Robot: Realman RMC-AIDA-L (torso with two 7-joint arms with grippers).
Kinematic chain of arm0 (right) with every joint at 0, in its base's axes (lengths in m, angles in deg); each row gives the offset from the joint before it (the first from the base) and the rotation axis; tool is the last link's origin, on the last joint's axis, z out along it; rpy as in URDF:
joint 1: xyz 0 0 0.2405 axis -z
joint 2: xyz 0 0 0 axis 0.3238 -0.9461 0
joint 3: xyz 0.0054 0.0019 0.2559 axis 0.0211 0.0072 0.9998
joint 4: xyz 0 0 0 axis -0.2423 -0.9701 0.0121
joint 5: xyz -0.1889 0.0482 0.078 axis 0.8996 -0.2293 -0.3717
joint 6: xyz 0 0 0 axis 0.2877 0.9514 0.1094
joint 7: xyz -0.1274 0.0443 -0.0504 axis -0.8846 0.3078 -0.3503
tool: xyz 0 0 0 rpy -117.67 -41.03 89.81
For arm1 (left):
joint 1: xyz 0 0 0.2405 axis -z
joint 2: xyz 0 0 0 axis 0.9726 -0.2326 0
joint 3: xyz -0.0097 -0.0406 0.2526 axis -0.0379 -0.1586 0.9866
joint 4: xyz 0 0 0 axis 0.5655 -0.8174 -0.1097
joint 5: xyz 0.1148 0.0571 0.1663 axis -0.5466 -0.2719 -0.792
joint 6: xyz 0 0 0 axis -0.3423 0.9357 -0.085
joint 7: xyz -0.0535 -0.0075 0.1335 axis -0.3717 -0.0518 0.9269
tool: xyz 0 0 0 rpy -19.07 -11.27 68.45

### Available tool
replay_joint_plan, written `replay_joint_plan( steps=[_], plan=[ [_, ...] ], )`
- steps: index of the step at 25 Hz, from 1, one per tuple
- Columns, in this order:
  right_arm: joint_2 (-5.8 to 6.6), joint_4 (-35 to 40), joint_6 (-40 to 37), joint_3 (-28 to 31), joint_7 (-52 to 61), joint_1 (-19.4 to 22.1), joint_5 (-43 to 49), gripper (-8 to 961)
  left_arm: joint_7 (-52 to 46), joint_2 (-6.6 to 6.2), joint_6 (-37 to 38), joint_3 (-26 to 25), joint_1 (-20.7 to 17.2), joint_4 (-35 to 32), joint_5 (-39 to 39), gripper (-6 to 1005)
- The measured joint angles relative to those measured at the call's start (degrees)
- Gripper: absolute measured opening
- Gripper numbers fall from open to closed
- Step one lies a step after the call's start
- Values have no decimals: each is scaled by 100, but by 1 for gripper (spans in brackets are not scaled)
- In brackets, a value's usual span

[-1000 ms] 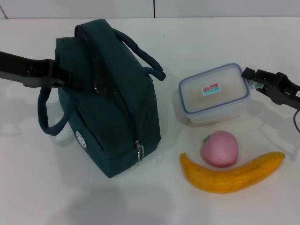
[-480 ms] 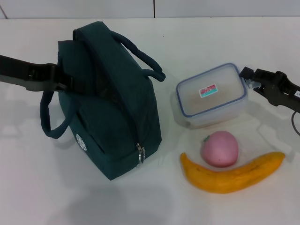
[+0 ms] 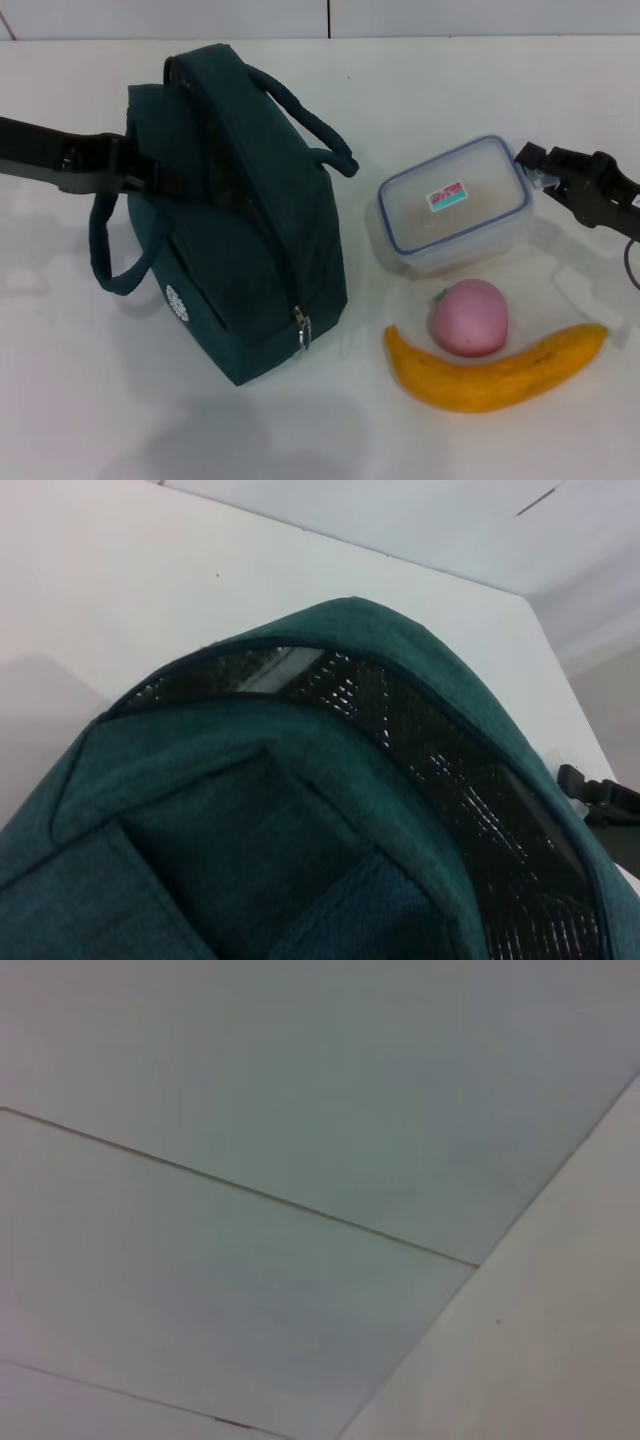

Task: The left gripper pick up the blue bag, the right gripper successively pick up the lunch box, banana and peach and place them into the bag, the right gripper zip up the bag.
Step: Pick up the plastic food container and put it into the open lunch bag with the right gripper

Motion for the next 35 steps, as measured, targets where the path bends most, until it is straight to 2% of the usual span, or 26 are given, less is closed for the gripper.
replay_joint_plan(
  steps=[12, 20, 26, 35],
  plan=[
    [9, 0, 322, -88, -112, 86, 29, 111, -25, 23, -1, 8, 33, 0, 0, 37],
    [43, 40, -179, -17, -65, 171, -229, 94, -29, 35, 10, 8, 44, 0, 74, 37],
    [64, 54, -438, -17, -61, 325, -571, 95, -43, 33, 144, 17, 8, 0, 573, 37],
    [158, 53, -1151, 3, 93, 575, -1249, 95, -73, 41, 207, 17, 1, 0, 593, 37]
  ],
)
